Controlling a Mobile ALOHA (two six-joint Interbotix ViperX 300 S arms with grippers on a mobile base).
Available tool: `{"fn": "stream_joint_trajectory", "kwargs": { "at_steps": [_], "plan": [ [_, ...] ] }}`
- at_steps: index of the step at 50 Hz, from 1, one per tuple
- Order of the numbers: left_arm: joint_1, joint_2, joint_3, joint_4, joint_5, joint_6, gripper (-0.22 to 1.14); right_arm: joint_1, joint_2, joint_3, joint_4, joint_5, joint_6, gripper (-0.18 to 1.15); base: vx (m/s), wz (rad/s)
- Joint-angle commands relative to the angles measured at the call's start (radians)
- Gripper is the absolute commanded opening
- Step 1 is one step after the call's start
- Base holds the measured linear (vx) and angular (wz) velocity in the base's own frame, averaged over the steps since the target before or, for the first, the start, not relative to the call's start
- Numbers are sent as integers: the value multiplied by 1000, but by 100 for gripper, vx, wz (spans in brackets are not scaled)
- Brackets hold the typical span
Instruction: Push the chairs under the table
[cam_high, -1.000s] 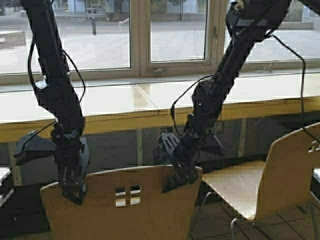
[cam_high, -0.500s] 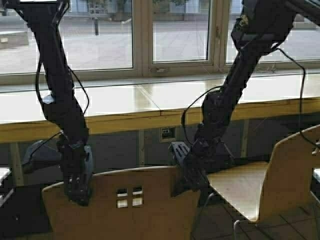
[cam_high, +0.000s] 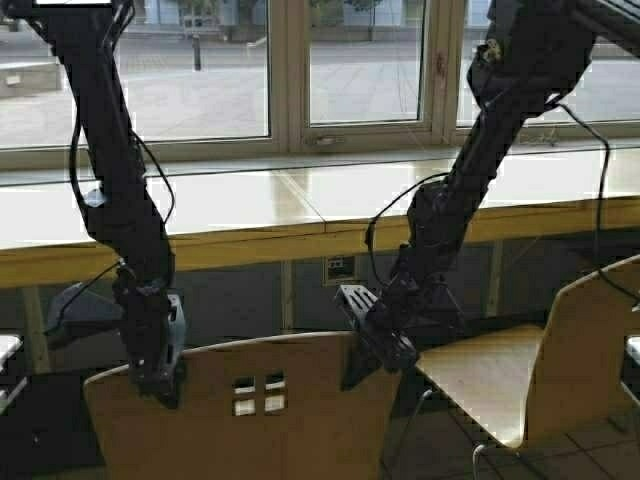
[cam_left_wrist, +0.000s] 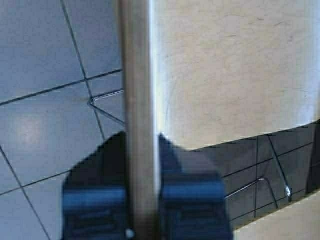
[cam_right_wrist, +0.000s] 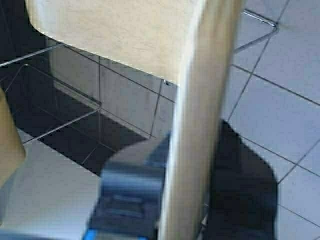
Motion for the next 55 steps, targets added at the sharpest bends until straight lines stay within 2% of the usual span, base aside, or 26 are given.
{"fn": "stream_joint_trajectory", "kwargs": {
  "at_steps": [1,27,44,55],
  "plan": [
    [3,-15,0,0,-5,3,4,8,8,-57,6,-6,-18,4,8,3],
    [31,20,-60,9,5,15,4,-2,60,-101,5,9,-20,4,13,4],
    [32,5,-81,123,5,17,4,-2,46,-37,5,37,-20,4,21,16],
    [34,6,-95,126,5,17,4,0,14,12,5,2,-21,4,22,8]
  ]
}}
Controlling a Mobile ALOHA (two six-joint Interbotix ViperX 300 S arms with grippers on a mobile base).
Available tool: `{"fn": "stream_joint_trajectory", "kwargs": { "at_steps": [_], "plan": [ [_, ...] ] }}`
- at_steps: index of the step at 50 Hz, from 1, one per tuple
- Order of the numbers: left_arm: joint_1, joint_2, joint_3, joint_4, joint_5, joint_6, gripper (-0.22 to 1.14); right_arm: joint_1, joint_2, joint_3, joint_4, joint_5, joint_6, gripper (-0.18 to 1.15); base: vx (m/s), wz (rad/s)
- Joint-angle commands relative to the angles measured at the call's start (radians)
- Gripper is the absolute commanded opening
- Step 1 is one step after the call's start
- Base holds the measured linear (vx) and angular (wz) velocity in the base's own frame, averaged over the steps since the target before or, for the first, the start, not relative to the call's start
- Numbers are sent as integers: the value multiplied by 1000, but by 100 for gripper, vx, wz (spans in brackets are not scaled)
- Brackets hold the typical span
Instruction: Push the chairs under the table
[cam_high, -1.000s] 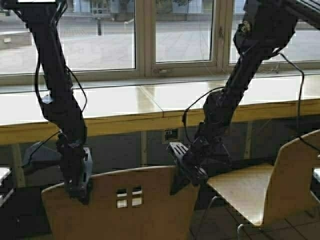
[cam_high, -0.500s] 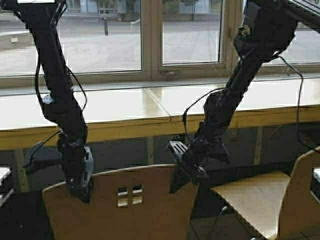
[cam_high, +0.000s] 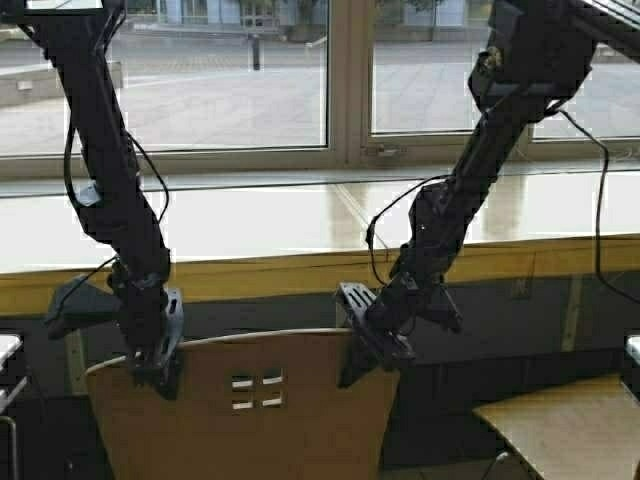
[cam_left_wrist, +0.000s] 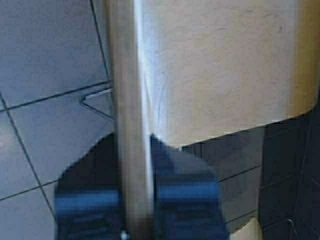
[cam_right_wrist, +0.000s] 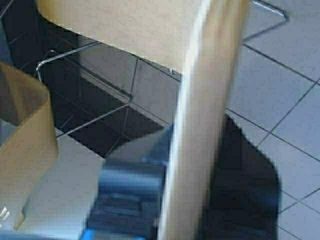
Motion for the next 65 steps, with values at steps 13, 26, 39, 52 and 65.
{"fn": "stream_joint_trajectory", "kwargs": {
  "at_steps": [13,26,39,52,65],
  "plan": [
    [6,-2,-61,20,0,20,4,14,-21,72,-8,-48,-28,4,24,7],
    [6,2,-63,23,8,20,4,14,-8,74,-8,-51,-26,4,21,8],
    [6,-3,-44,34,18,23,4,9,5,80,-9,-51,-28,4,22,6],
    [9,2,-63,32,20,20,4,11,-12,91,-9,-49,-28,4,20,2],
    [9,3,-57,28,17,18,4,11,-17,91,-43,-44,-37,4,19,0]
  ]
}}
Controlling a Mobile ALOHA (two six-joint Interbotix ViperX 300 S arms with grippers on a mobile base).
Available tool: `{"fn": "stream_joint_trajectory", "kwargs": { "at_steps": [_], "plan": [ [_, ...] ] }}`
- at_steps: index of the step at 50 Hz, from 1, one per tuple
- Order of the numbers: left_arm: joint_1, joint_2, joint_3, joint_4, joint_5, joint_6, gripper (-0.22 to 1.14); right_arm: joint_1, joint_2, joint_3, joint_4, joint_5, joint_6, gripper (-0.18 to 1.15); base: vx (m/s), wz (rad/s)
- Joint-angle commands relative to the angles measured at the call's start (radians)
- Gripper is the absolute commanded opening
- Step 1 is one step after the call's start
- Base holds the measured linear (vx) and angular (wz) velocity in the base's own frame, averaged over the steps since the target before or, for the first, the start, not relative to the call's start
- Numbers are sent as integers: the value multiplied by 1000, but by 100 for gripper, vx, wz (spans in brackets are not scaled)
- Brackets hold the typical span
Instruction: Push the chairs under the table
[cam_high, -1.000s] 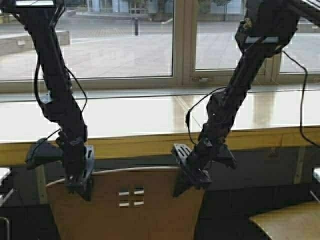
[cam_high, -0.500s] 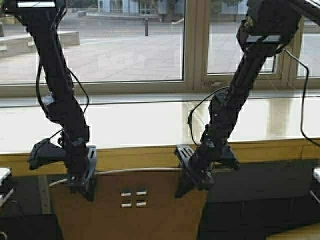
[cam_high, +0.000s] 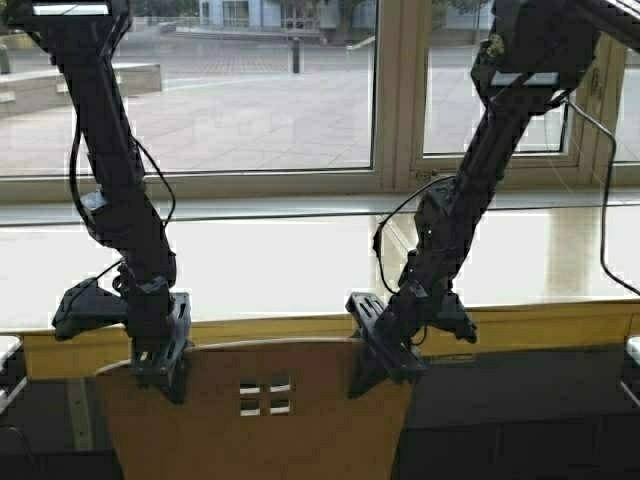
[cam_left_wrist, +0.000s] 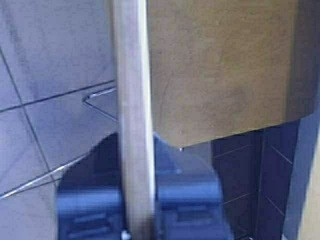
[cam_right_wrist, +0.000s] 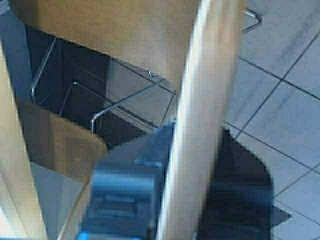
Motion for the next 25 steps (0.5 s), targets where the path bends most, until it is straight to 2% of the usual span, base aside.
{"fn": "stream_joint_trajectory", "kwargs": {
  "at_steps": [1,25],
  "plan": [
    [8,-8,-37,3,-15,12,4,12,12,6,-40,-3,-44,4,16,5],
    [9,-6,-46,3,-2,14,5,6,29,-18,-74,6,-57,5,15,3]
  ]
}}
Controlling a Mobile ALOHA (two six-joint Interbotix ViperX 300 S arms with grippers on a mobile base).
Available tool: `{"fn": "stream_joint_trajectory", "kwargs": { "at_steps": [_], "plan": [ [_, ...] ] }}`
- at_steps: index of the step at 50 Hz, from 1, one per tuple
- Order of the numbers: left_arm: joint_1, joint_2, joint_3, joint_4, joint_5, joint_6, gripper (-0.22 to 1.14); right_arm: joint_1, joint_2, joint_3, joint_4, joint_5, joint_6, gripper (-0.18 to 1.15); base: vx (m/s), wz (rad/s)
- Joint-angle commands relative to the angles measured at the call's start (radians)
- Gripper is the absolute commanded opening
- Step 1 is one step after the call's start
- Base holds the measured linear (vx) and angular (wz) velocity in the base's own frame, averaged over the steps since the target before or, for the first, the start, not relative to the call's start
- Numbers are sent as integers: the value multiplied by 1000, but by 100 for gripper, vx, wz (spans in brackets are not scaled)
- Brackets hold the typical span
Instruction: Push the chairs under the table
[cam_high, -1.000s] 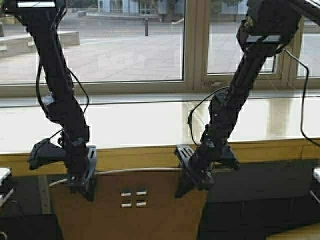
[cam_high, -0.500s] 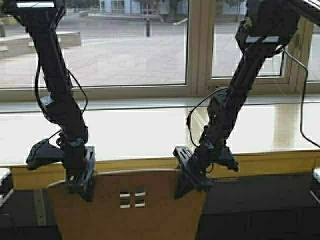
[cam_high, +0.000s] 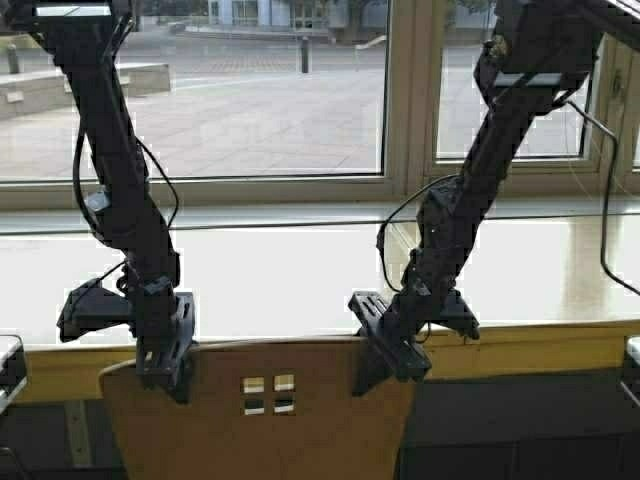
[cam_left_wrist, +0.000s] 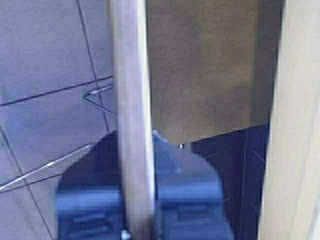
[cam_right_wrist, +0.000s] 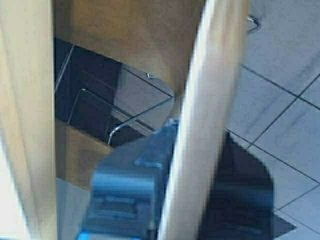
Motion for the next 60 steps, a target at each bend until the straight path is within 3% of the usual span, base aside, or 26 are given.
{"fn": "stream_joint_trajectory", "kwargs": {
  "at_steps": [1,11,16,19,28,32,45,60],
  "plan": [
    [12,-11,-41,5,-2,14,5,12,23,-6,-37,5,-57,5,10,-1],
    [12,-11,-37,11,0,15,9,12,18,-14,-40,0,-58,7,8,0],
    [12,-12,-35,11,8,15,18,14,2,-6,-54,-15,-60,16,3,0],
    [12,-11,-34,11,9,15,28,12,-8,-3,-69,-14,-60,28,0,0],
    [12,-17,-26,37,17,17,70,5,-37,-3,-81,17,-60,87,-1,0],
    [12,-34,-2,55,43,15,85,5,-67,26,-81,-9,-60,100,-2,-1],
    [12,-156,78,54,118,14,89,-5,-204,127,-81,-35,-58,100,-1,-1],
    [26,-462,265,67,121,74,89,-5,-456,296,-103,-84,-60,100,0,0]
  ]
}}
